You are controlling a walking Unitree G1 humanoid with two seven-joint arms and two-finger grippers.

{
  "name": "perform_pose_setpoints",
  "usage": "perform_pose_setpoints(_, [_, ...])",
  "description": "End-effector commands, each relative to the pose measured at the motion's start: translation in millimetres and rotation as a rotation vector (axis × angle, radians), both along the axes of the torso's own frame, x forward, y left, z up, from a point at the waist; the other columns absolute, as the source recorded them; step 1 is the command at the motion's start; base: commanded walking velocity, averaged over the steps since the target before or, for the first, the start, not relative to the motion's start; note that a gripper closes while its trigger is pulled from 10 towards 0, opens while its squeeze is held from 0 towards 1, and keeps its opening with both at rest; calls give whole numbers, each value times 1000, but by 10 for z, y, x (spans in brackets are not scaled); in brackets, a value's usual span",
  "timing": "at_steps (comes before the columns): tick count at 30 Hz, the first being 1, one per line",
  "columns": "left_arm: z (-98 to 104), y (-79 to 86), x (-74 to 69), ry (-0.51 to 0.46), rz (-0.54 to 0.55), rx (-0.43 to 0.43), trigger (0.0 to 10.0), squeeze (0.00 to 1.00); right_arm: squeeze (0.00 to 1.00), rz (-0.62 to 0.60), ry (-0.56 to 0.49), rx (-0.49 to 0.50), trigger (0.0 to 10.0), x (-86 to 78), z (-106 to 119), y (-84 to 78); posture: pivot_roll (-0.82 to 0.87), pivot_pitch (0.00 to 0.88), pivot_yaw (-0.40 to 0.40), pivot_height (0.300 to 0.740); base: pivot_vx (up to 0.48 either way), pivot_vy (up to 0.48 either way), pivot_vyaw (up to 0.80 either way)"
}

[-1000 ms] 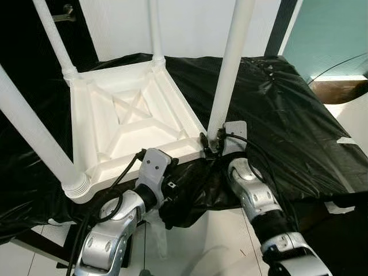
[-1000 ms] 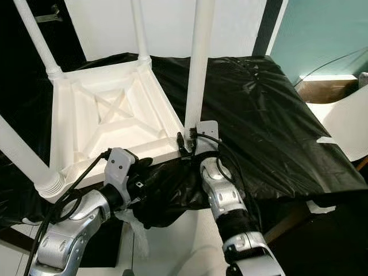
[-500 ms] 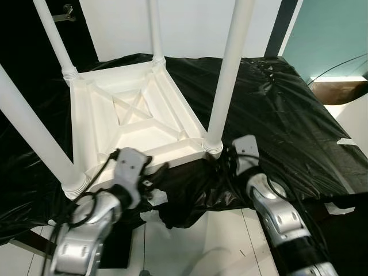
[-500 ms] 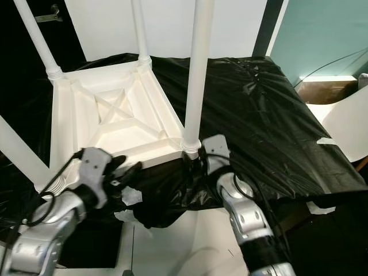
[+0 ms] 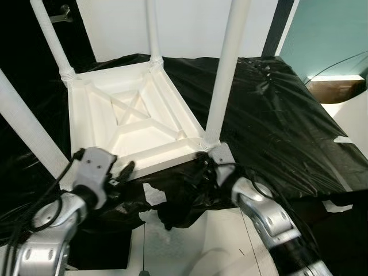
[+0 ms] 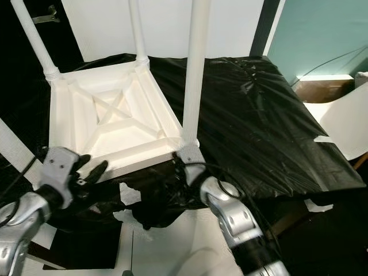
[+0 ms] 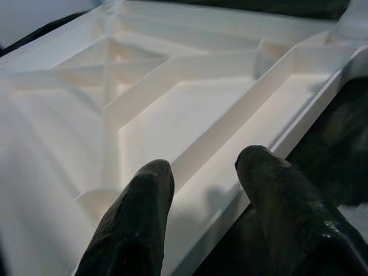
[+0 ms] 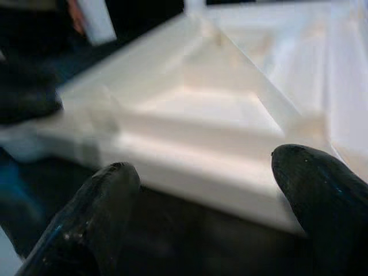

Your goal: Building children table

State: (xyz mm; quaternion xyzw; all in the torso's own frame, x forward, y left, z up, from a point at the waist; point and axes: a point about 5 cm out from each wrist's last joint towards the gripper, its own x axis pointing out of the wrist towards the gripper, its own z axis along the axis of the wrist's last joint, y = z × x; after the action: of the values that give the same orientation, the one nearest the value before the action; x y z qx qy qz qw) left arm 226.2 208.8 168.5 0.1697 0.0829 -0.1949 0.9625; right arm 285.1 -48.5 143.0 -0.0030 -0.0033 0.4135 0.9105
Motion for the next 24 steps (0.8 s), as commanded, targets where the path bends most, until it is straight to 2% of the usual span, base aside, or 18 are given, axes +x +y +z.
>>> perform_pose_setpoints(1, [16, -4, -21, 1, -40, 17, 10000, 0, 0, -2, 36, 8, 10000, 14, -51, -36, 114, 3, -24, 740, 0, 0, 0])
perform_pose_setpoints(4, [-14, 54, -66, 36, -48, 63, 10000, 0, 0, -4, 39, 83, 10000, 222, 72, -19, 132, 5, -17, 740, 0, 0, 0])
perform_pose_setpoints(8, [-33, 70, -97, 57, -57, 88, 10000, 0, 0, -28, 39, 113, 10000, 340, 132, -41, 136, 7, -20, 740, 0, 0, 0])
perform_pose_setpoints(11, [-68, 87, -180, 105, -83, 121, 10000, 0, 0, -93, 31, 149, 10000, 501, 207, -131, 152, 7, -22, 740, 0, 0, 0])
perform_pose_setpoints(20, [-78, 145, -331, 183, -117, 168, 10000, 0, 0, -189, 21, 170, 10000, 643, 237, -302, 159, 10, -21, 740, 0, 0, 0])
perform_pose_setpoints(24, [-30, 269, -496, 265, -147, 192, 10000, 0, 0, -254, 13, 148, 10000, 714, 205, -480, 154, 14, -15, 740, 0, 0, 0])
